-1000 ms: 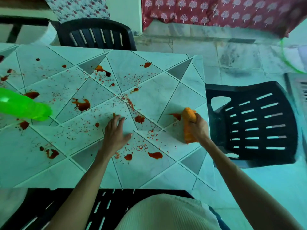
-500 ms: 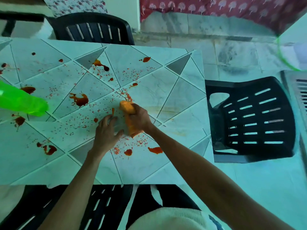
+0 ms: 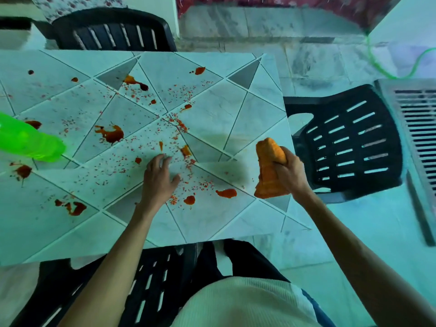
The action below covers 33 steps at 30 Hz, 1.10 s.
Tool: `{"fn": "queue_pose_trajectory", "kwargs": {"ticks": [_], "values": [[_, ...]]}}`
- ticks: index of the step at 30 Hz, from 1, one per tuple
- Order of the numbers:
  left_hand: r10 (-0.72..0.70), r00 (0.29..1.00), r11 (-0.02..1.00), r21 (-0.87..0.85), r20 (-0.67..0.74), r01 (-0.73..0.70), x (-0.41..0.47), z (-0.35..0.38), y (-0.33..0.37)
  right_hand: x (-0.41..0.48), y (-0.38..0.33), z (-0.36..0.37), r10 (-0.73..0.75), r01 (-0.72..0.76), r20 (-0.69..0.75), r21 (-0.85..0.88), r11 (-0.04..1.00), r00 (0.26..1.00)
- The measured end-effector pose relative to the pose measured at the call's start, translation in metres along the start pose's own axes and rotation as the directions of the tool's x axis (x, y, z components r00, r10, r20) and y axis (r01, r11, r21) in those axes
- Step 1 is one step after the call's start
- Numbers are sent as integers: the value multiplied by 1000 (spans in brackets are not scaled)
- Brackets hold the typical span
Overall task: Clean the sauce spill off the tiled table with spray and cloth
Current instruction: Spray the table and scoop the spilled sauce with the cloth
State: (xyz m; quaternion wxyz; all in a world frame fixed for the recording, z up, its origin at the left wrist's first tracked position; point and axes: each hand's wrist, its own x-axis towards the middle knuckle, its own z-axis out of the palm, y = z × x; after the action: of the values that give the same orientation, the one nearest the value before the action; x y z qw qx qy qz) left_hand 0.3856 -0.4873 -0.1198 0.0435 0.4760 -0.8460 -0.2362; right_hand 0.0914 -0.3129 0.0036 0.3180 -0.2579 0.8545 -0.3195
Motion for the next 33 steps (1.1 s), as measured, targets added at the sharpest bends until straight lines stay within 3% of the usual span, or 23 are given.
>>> {"fn": "queue_pose_trajectory", "kwargs": {"ticks": [3, 10, 21, 26, 29, 33], "values": [[13, 1000, 1000, -10, -13, -13, -7, 3, 0, -4, 29, 8, 93, -94, -13, -97, 991, 996], [-3, 1000, 999, -44, -30, 2, -27, 2, -3, -4, 12, 83, 178, -184, 102, 53, 981, 979], [-103, 990, 994, -45, -96, 99, -44, -11, -32, -11, -100, 217, 14, -56, 355, 110, 992, 935], [-79, 992, 997, 3, -95, 79, -47, -14, -39, -9, -91, 198, -15, -31, 343, 128, 991, 939], [-63, 995, 998, 12, -79, 64, -48, -14, -34, -14, -66, 160, -74, 17, 287, 197, 980, 955], [-33, 996, 999, 16, -78, 34, -53, -12, -23, -24, -15, 100, -43, -33, 249, 292, 956, 968]]}}
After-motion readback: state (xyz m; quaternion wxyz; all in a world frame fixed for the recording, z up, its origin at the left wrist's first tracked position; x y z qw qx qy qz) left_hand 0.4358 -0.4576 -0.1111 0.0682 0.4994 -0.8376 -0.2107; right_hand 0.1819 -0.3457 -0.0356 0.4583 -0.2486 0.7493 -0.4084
